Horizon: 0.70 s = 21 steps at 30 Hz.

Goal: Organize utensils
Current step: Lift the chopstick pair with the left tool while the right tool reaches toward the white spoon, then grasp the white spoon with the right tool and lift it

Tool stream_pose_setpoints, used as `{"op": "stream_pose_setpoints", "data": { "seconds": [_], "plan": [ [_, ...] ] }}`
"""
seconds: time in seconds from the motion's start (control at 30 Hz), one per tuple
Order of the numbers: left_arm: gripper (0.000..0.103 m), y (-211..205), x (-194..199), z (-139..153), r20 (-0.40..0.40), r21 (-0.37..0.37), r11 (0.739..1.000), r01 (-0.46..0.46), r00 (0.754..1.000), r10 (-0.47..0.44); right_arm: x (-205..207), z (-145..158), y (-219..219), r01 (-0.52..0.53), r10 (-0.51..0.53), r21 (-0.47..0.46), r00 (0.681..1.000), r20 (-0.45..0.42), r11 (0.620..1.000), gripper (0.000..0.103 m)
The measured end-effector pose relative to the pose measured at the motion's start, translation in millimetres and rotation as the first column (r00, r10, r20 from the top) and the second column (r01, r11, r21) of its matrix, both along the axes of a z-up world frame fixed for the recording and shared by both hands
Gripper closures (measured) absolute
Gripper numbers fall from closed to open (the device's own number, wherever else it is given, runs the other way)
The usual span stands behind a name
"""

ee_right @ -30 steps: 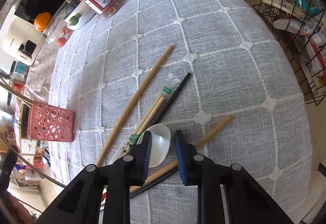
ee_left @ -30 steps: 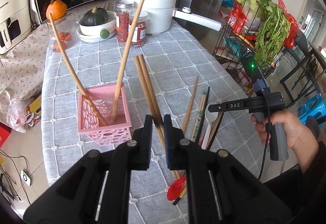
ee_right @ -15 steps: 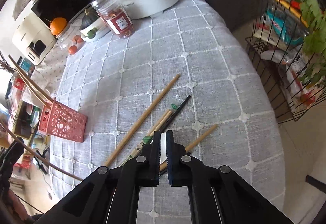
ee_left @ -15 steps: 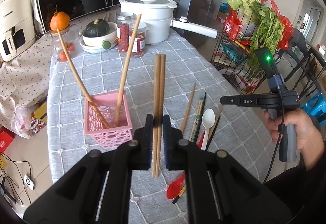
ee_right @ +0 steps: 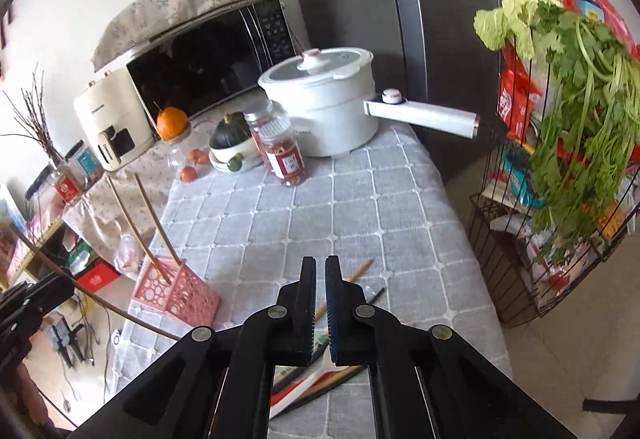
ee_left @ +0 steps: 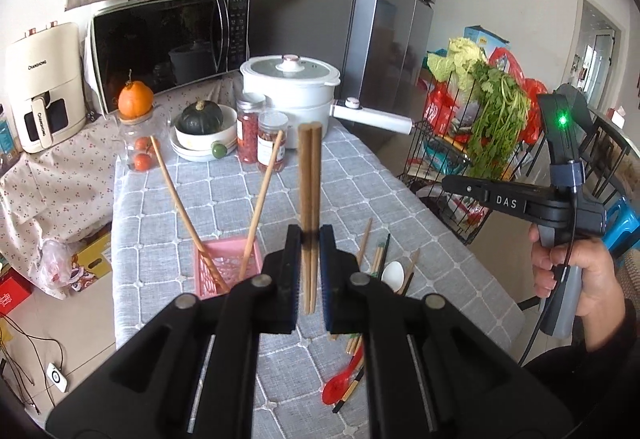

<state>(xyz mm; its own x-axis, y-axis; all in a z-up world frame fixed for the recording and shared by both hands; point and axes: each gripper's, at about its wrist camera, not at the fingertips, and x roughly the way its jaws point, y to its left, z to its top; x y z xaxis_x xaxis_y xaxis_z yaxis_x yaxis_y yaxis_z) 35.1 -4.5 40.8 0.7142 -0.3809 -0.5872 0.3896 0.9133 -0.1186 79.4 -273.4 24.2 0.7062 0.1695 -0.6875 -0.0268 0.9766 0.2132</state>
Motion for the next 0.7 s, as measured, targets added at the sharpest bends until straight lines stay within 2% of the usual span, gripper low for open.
{"op": "stream_pose_setpoints", "data": {
  "seconds": [0.13, 0.2, 0.3, 0.37, 0.43, 0.47, 0.57, 0.7],
  "plan": [
    [0.093, 11, -3, 12, 0.034, -0.034, 0.999, -0.015, 0.999, 0.016, 1, 7, 10, -0.06, 0.06, 0.037, 0.998, 0.016, 0.997, 0.097],
    [0.093, 12, -2, 10, 0.021, -0.038, 0.999, -0.015, 1.0, 0.016, 11, -6, 13, -0.081, 0.084, 0.065, 0.996, -0.041, 0.995, 0.096],
    [0.093, 8, 0, 0, -0.018, -0.02, 1.0, 0.003, 1.0, -0.003, 27, -36, 6, -0.048, 0.061, 0.08, 0.984, -0.165, 0.996, 0.092],
    [0.093, 5, 1, -8, -0.041, -0.006, 1.0, 0.019, 0.999, -0.019, 37, -59, -2, -0.037, 0.06, 0.098, 0.967, -0.249, 0.995, 0.082],
    [0.093, 4, 0, -13, -0.062, 0.004, 0.999, 0.035, 0.997, -0.035, 45, -86, -11, -0.027, 0.064, 0.116, 0.942, -0.33, 0.993, 0.057],
    [0.093, 3, 0, -15, -0.069, 0.007, 0.999, 0.04, 0.997, -0.04, 49, -100, -14, -0.02, 0.061, 0.114, 0.93, -0.363, 0.993, 0.055],
    [0.093, 2, 0, -21, -0.093, 0.016, 0.999, 0.05, 0.995, -0.048, 58, -133, -25, 0.0, 0.059, 0.135, 0.899, -0.434, 0.991, 0.055],
    [0.093, 2, 1, -27, -0.115, 0.024, 0.998, 0.057, 0.992, -0.054, 63, -159, -33, 0.025, 0.062, 0.174, 0.877, -0.477, 0.984, 0.065]
  ]
}}
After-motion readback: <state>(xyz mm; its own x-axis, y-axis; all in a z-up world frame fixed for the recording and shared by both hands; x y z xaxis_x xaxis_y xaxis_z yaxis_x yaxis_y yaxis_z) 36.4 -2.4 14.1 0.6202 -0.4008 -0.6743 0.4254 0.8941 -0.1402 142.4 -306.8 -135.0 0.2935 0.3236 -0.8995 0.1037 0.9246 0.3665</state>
